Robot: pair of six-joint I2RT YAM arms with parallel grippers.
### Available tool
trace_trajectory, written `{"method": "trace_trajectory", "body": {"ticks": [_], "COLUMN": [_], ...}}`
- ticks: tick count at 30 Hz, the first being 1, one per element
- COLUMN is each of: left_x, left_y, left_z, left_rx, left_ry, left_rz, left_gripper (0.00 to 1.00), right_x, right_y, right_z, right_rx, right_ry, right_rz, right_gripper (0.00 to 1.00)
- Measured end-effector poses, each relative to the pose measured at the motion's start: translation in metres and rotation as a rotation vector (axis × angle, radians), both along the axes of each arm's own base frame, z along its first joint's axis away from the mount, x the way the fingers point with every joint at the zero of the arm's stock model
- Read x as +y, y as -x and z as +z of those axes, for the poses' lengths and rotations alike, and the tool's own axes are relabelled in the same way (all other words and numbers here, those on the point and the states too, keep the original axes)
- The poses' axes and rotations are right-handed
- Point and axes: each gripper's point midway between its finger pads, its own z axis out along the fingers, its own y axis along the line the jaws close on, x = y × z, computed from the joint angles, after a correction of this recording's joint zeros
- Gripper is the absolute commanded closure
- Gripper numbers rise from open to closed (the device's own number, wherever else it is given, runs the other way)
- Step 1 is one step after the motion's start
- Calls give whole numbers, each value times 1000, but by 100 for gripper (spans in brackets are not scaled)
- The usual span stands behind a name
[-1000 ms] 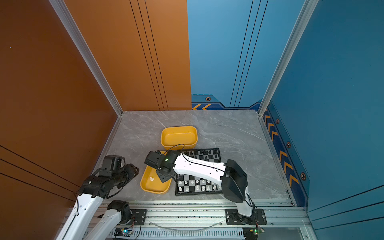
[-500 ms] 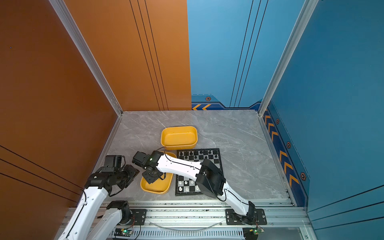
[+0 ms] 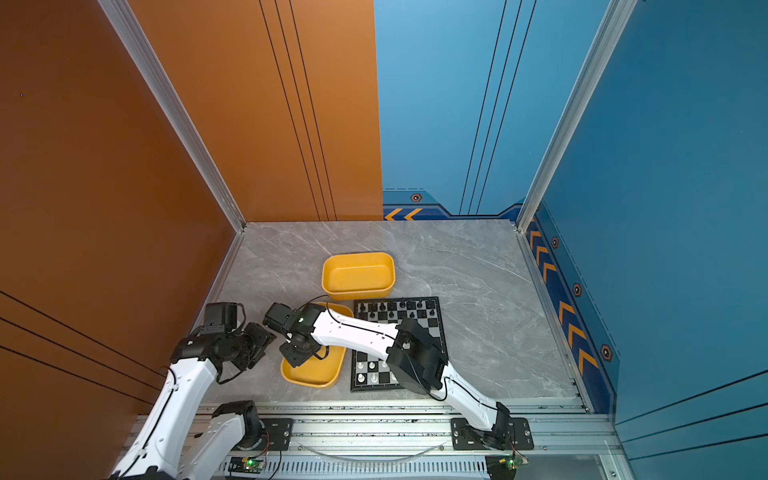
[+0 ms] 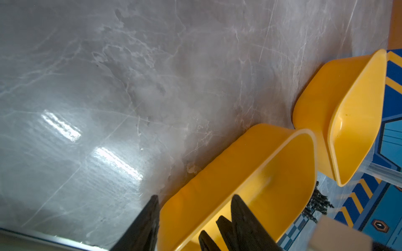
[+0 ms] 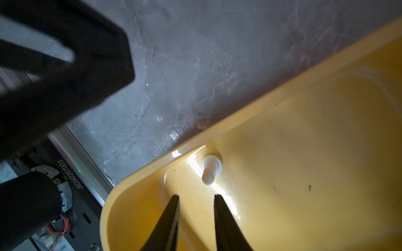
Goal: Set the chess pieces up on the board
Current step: 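Raise the right gripper and swing it back over the tray, then descend the right gripper and close on the last white pawn in the tray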
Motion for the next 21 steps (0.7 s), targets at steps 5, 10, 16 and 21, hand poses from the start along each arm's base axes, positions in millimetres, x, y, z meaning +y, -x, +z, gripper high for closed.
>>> {"method": "trace_trajectory", "body": {"ticks": [5, 10, 16, 21], "left_x": [14, 27, 25, 23], "left_y": [-4, -8, -12, -12], "left_z": [-1, 4, 9, 9], "left_rx": [-5, -29, -49, -53], "left_ry": [42, 80, 100, 110], "left_rz": [57, 106, 86, 79], "left_gripper": [46, 48, 48, 49], "right_x": [1, 2, 3, 3], "right_y": [-8, -13, -11, -9], "right_z": [1, -4, -10, -11], "right_rx": [-2, 1, 17, 26], "right_ry": [-17, -20, -15, -16], "right_rz": [-13, -21, -18, -13], "right_gripper": [70, 73, 74, 74]}}
